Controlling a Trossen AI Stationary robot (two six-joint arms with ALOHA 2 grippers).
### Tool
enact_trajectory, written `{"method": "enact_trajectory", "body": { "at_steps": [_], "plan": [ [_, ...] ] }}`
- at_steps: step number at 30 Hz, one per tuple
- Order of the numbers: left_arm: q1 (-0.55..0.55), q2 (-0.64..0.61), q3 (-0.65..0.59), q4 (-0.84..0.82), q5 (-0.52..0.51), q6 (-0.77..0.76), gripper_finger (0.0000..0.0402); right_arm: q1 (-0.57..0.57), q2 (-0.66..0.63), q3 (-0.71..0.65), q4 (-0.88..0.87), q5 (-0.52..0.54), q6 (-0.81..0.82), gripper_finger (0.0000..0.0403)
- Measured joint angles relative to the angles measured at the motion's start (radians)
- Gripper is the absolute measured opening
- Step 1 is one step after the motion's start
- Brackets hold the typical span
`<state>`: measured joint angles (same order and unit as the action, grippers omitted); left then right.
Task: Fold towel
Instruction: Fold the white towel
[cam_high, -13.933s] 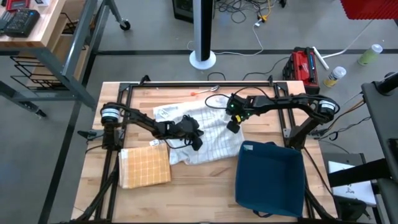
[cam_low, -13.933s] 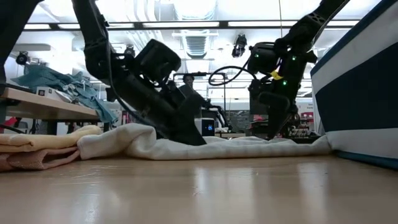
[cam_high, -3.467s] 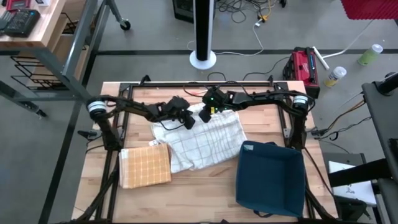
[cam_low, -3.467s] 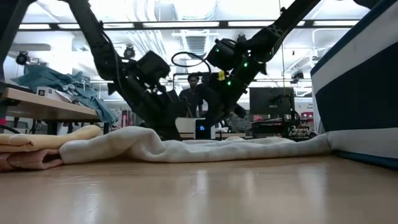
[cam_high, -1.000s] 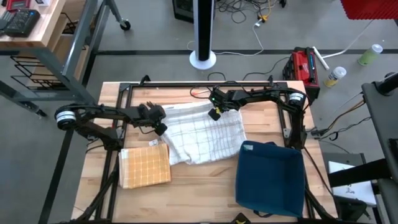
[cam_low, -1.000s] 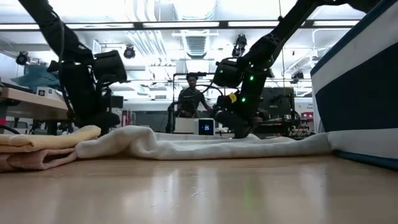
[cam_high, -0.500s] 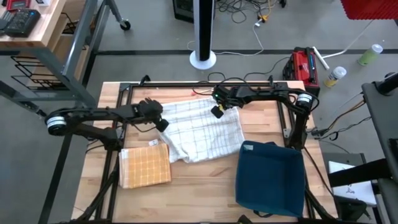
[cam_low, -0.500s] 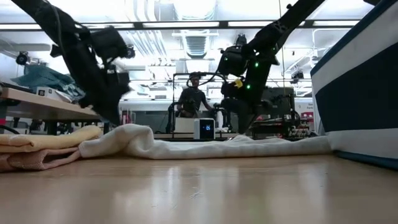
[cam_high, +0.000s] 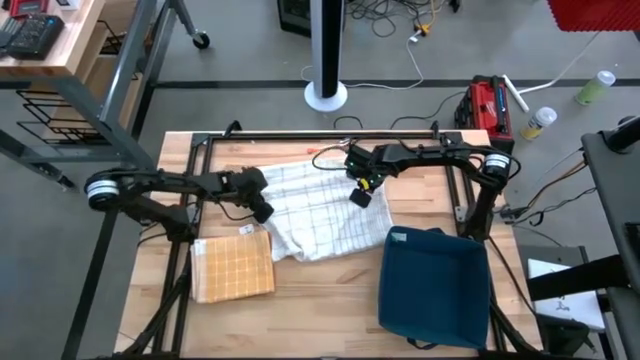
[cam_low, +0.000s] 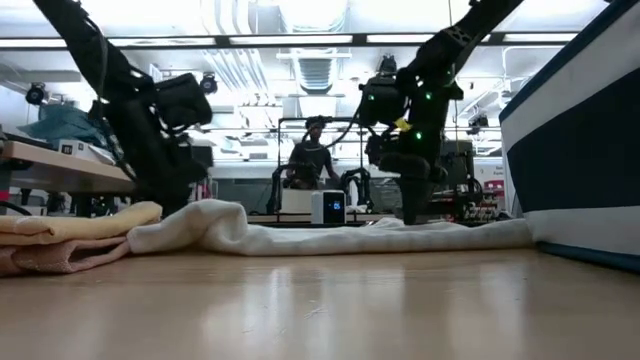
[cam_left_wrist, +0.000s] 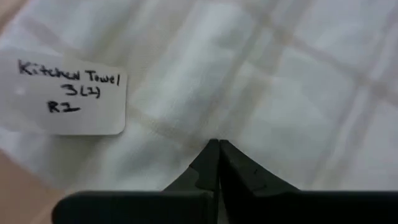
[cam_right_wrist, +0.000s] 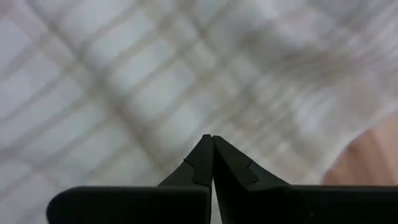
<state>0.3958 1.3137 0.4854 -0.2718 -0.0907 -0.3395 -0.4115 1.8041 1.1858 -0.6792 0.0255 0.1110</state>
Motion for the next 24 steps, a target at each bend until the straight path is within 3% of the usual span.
{"method": "enact_trajectory", "body": {
  "at_steps": [9,12,16,19,24],
  "plan": [
    [0.005,0.196,0.031,0.284,-0.141,0.084,0.0001,-0.002,0.010,-0.120,0.161,0.023,0.097,0.0000],
    [0.006,0.220,0.091,0.224,-0.150,0.141,0.0003,-0.020,0.008,-0.134,0.164,0.064,0.126,0.0000],
    [0.006,0.204,0.187,-0.015,-0.208,0.152,0.0003,-0.034,0.005,-0.132,0.101,0.097,0.132,0.0000],
    [0.001,0.179,0.268,-0.220,-0.143,0.148,0.0001,-0.034,0.004,-0.128,0.057,0.168,0.130,0.0000],
    [-0.031,0.169,0.332,-0.311,0.149,0.132,0.0006,-0.035,-0.035,-0.119,0.049,0.193,0.105,0.0000]
  ]
}}
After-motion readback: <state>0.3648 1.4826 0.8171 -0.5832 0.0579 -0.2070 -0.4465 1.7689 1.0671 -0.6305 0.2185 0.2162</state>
